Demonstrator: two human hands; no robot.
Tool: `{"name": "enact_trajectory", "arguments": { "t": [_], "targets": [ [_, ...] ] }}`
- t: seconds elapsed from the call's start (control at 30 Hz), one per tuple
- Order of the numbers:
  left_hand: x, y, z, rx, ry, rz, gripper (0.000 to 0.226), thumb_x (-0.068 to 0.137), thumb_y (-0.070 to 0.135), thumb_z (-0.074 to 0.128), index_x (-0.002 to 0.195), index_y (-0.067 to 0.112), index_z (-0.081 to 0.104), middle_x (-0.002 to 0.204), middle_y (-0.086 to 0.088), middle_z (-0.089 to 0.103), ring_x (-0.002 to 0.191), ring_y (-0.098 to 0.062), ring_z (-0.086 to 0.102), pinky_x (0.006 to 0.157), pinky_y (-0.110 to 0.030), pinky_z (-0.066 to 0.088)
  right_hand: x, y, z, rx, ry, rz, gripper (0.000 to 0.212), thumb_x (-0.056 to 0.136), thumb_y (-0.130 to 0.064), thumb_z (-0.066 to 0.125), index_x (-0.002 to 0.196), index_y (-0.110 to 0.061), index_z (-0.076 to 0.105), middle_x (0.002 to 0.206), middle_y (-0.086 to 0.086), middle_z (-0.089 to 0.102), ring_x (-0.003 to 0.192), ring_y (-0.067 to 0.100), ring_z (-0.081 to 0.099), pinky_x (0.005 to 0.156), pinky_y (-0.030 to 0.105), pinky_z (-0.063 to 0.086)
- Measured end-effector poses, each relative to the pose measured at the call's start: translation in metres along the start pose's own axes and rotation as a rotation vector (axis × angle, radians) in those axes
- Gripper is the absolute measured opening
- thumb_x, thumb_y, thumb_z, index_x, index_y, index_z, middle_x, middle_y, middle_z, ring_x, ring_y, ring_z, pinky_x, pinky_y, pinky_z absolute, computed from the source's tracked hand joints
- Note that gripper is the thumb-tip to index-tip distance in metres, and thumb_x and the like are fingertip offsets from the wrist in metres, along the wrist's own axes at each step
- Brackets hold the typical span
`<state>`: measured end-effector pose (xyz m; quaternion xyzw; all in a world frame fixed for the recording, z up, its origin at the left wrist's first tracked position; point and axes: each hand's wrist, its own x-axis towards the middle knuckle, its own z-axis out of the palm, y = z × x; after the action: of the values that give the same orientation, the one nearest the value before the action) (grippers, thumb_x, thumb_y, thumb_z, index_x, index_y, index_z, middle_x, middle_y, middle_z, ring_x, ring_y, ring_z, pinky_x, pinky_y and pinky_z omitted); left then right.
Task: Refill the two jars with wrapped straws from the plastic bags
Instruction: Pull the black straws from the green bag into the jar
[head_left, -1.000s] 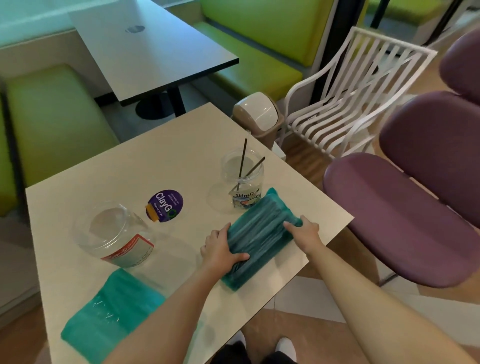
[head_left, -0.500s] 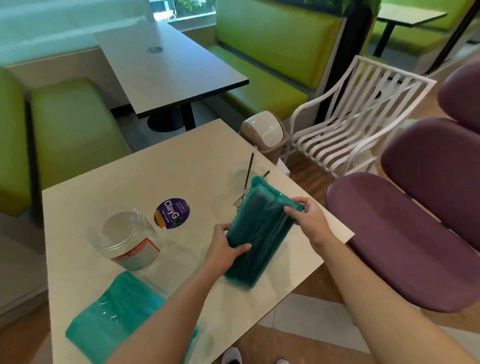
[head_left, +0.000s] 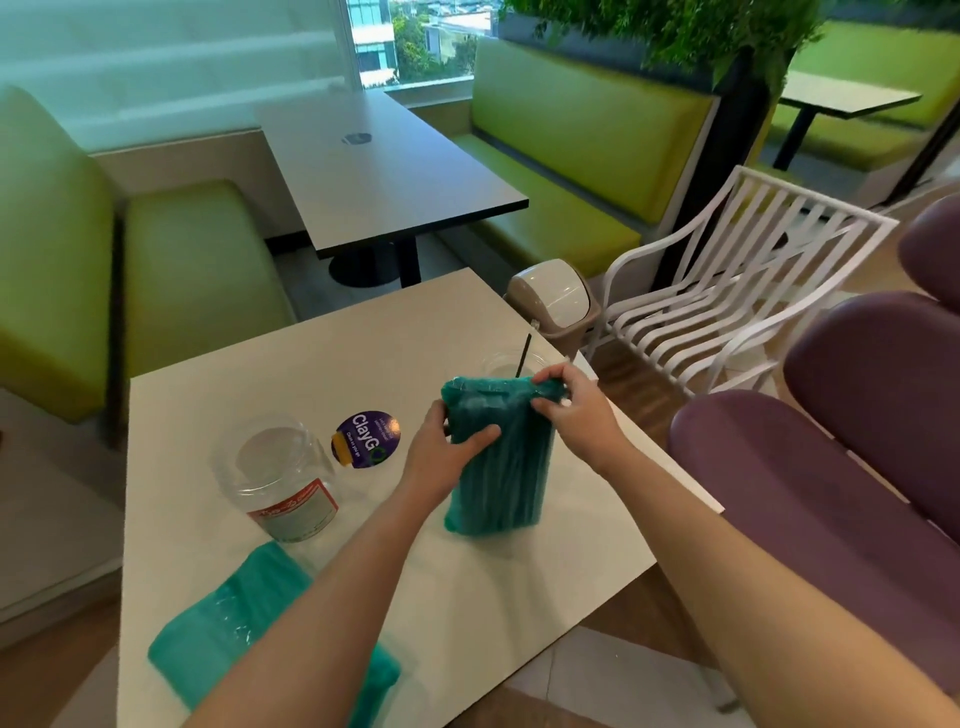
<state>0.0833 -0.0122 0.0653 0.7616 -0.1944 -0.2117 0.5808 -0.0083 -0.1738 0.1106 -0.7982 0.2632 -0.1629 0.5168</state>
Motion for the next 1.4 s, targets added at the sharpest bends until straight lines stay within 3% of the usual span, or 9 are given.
{"name": "enact_trajectory", "arguments": {
  "t": [0.1,0.2,0.33,0.43,0.57,0.7,0.9,1.0,1.4],
  "targets": [
    [-0.001,0.004,-0.004,0.010,0.070,0.056,0.065,0.077,0.035,0.080,0.132,0.023,0.048,0.122,0.010,0.060,0.108,-0.010,0.058,0.076,-0.018,0.048,0.000,-0.002,0.011,-0.173,0.125,-0.114,0.022,0.089,-0.008,0.064,0.106,-0.023,0.064,0.114,-0.004,0.054,0.111,0.010,0.043,0.095,0.021,0.040],
    [-0.002,0.006,-0.005,0.020,0.106,0.086,0.057,0.076,0.033,0.081,0.124,0.026,0.051,0.117,0.012,0.062,0.104,-0.009,0.059,0.080,-0.023,0.051,-0.001,-0.006,0.020,-0.409,0.253,-0.227,0.024,0.089,-0.012,0.065,0.106,-0.027,0.069,0.114,-0.007,0.048,0.112,0.011,0.033,0.099,0.023,0.033],
    [-0.004,0.009,-0.006,0.026,0.150,0.108,0.049,0.075,0.031,0.082,0.115,0.032,0.053,0.106,0.019,0.063,0.097,-0.003,0.061,0.077,-0.022,0.052,-0.005,-0.019,0.033,-0.297,0.162,-0.331,0.020,0.090,-0.013,0.062,0.106,-0.020,0.072,0.106,-0.008,0.052,0.107,0.008,0.036,0.098,0.026,0.041],
    [-0.006,0.012,-0.006,0.043,0.153,0.104,0.042,0.078,0.027,0.080,0.110,0.033,0.053,0.098,0.024,0.060,0.090,0.004,0.059,0.068,-0.013,0.048,-0.009,-0.028,0.044,-0.226,0.116,-0.326,0.027,0.084,-0.039,0.072,0.105,-0.023,0.070,0.106,-0.008,0.054,0.108,0.009,0.038,0.094,0.026,0.042],
    [-0.006,0.010,-0.006,0.045,0.145,0.106,0.037,0.082,0.021,0.076,0.108,0.033,0.052,0.097,0.026,0.059,0.090,0.002,0.058,0.073,-0.018,0.051,-0.010,-0.032,0.055,-0.265,0.146,-0.254,0.041,0.073,-0.057,0.075,0.103,-0.030,0.066,0.112,-0.009,0.053,0.111,0.010,0.037,0.091,0.024,0.041],
    [-0.007,0.011,-0.009,0.001,0.125,0.128,0.043,0.080,0.023,0.078,0.113,0.034,0.052,0.103,0.025,0.059,0.097,0.000,0.060,0.074,-0.017,0.051,-0.009,-0.031,0.055,-0.128,0.122,-0.229,0.015,0.084,-0.041,0.071,0.095,-0.031,0.068,0.107,-0.009,0.057,0.110,0.011,0.038,0.093,0.030,0.044],
    [-0.008,0.012,-0.006,0.089,0.120,0.252,0.060,0.086,0.018,0.072,0.127,0.049,0.043,0.121,0.029,0.048,0.112,0.003,0.052,0.091,-0.013,0.045,-0.008,-0.031,0.046,0.105,0.117,-0.164,0.006,0.092,-0.024,0.064,0.096,-0.020,0.067,0.095,-0.006,0.064,0.098,0.008,0.058,0.084,0.018,0.049],
    [-0.006,0.011,-0.006,0.076,0.118,0.288,0.049,0.085,0.015,0.072,0.118,0.045,0.051,0.119,0.024,0.056,0.111,0.002,0.053,0.089,-0.017,0.046,-0.008,-0.029,0.040,0.218,0.152,-0.107,0.003,0.093,-0.021,0.064,0.095,-0.019,0.064,0.090,-0.009,0.066,0.087,0.002,0.062,0.076,0.014,0.049],
    [-0.003,0.005,-0.015,0.016,0.223,0.194,0.037,0.086,0.022,0.073,0.102,0.049,0.053,0.115,0.016,0.059,0.107,-0.011,0.057,0.085,-0.035,0.055,0.003,-0.013,0.006,0.436,0.372,0.030,0.005,0.101,-0.019,0.050,0.102,-0.014,0.051,0.095,0.003,0.072,0.084,0.014,0.073,0.078,0.032,0.060]
  ]
}}
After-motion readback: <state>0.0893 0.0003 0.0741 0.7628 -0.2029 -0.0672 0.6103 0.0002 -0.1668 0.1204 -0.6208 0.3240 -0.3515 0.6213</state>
